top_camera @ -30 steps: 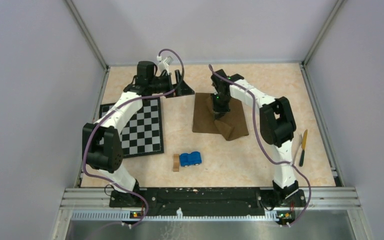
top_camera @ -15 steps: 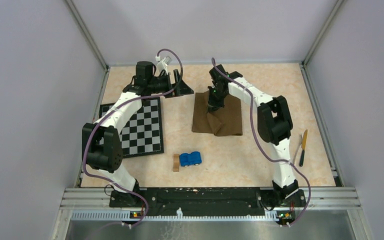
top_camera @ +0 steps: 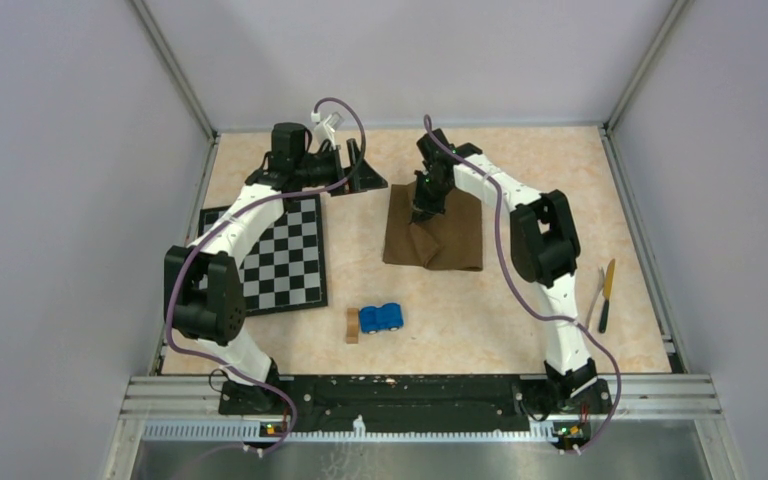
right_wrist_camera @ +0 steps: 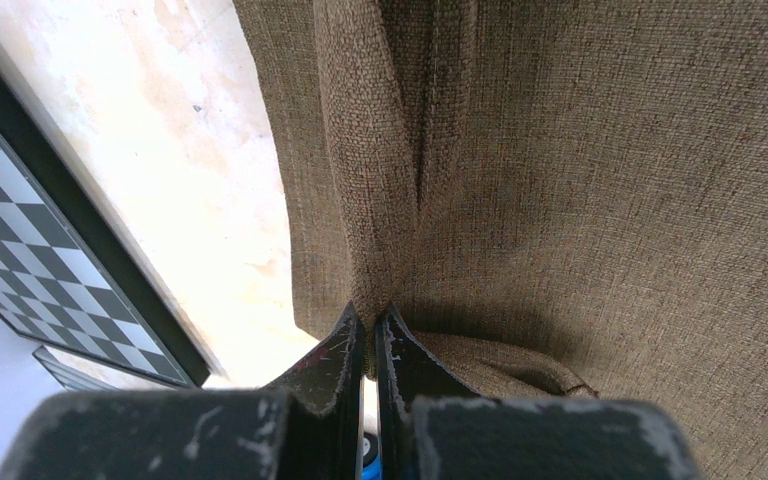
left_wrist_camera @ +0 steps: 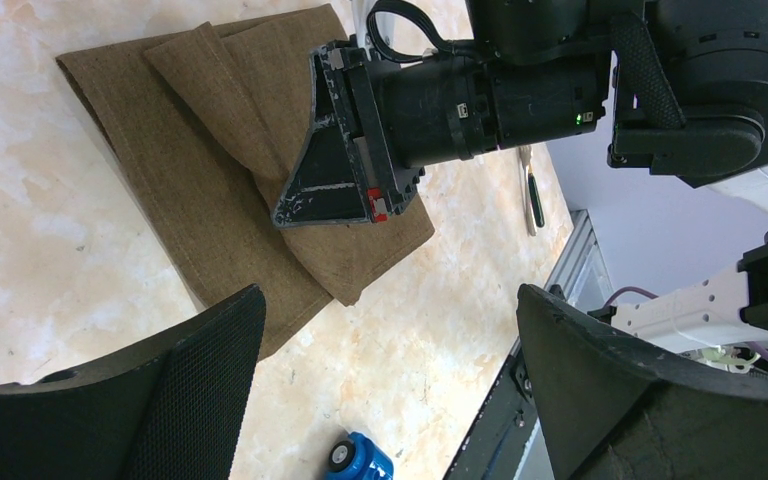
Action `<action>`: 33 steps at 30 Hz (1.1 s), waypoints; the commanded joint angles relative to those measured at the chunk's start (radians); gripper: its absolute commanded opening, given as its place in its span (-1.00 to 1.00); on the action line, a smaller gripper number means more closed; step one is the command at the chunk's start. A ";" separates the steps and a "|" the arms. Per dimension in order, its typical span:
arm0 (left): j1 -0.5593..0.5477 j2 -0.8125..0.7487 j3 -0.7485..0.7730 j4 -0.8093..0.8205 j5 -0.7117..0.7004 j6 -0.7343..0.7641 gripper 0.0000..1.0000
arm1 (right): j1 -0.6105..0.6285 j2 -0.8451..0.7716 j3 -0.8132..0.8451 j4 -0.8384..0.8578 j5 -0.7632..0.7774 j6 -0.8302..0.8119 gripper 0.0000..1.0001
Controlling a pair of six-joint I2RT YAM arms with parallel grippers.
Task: Fold the napkin into a case and place the utensils inside
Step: Fold the rectangle-folded napkin at the center of the board.
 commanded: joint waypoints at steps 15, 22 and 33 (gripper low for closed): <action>0.006 -0.013 -0.007 0.052 0.028 -0.010 0.97 | -0.013 0.004 0.042 0.041 -0.011 0.026 -1.00; 0.006 -0.016 -0.007 0.054 0.030 -0.010 0.97 | -0.024 0.007 0.042 0.042 -0.003 0.028 -1.00; 0.006 -0.014 -0.010 0.057 0.035 -0.014 0.97 | -0.043 -0.009 0.022 0.061 -0.011 0.029 -1.00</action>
